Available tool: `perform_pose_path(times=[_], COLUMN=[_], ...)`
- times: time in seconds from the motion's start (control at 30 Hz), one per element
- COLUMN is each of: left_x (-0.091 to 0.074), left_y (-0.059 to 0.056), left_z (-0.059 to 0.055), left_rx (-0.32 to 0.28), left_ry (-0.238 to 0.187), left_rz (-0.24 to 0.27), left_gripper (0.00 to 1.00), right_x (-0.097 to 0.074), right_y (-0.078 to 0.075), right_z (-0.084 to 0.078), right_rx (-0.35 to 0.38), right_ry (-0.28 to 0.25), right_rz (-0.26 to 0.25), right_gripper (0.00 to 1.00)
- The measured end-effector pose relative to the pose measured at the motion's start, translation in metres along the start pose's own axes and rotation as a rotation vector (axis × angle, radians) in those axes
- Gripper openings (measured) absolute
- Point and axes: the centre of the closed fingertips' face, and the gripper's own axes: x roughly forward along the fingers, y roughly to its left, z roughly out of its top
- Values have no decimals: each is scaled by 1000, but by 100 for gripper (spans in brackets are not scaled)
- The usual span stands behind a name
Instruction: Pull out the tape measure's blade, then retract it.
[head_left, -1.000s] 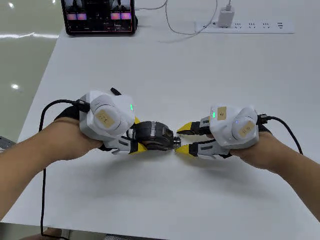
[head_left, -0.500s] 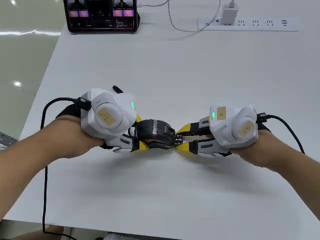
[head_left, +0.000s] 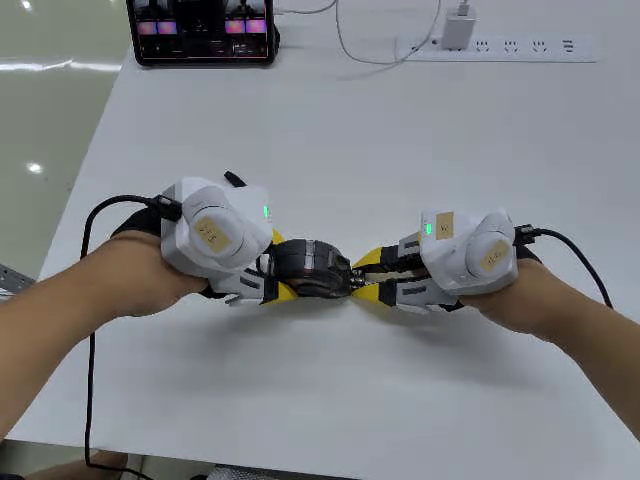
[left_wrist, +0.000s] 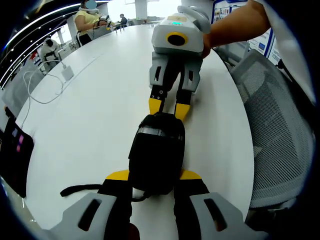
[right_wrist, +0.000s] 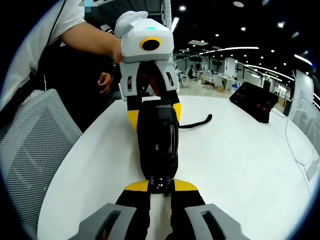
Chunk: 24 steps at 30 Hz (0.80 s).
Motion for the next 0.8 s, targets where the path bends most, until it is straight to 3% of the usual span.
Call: perform_pose_path(times=[0.8], left_x=[0], left_y=[1], left_z=[0], left_rx=[15], left_ry=[4], left_rz=[-7], left_gripper=[26], right_x=[-2], right_y=[0], right_z=[-2], right_rx=[-6], right_ry=[13], right_rz=[-4], right_gripper=[9])
